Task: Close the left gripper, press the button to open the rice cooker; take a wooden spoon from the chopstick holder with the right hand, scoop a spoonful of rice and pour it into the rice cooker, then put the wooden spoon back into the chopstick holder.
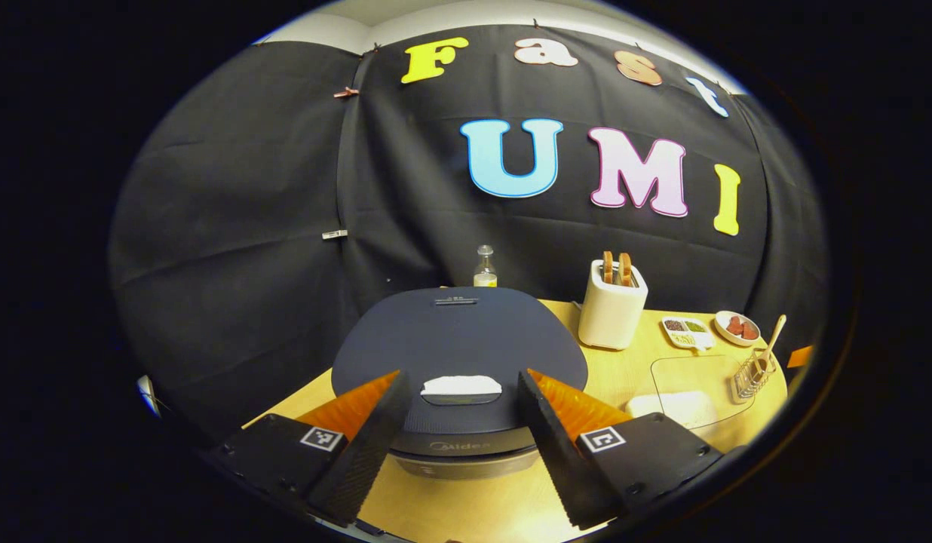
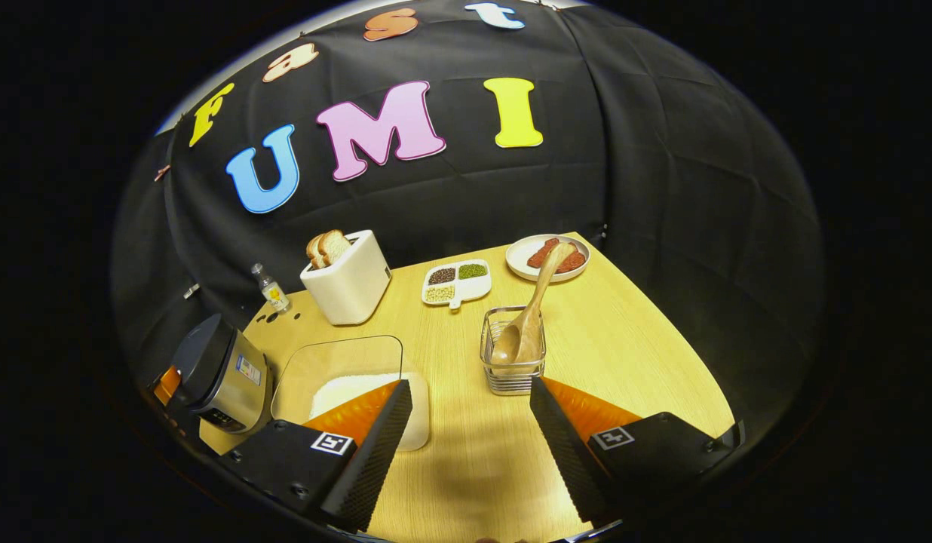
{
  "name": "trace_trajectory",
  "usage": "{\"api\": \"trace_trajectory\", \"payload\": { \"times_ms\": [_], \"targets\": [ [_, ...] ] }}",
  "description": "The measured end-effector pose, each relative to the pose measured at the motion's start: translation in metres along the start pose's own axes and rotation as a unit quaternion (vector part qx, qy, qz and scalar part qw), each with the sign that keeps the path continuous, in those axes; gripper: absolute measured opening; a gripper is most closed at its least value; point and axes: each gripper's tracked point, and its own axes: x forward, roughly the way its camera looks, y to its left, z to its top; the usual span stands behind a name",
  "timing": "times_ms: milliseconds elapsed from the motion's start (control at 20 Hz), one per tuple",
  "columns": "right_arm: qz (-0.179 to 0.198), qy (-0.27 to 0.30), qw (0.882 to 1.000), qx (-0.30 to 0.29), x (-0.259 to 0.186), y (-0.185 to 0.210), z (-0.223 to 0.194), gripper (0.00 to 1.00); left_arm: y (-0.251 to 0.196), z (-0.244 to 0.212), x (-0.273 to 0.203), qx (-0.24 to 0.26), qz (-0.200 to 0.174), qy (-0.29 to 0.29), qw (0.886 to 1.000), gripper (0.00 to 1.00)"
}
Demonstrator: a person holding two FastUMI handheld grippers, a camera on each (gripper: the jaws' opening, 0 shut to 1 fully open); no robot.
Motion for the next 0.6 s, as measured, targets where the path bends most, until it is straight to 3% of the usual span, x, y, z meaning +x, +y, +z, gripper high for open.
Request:
{"api": "trace_trajectory", "payload": {
  "times_ms": [300, 600],
  "targets": [
    [0.008, -0.013, 1.0, -0.008, -0.012, 0.012, -0.002, 0.99, 0.0, 0.004, -0.007, 0.018, -0.026, -0.014, 0.999, 0.98],
    [0.015, -0.093, 0.995, -0.022, -0.048, 0.031, 0.049, 0.98, -0.021, 0.061, -0.063, 0.001, -0.065, -0.09, 0.994, 0.95]
  ]
}}
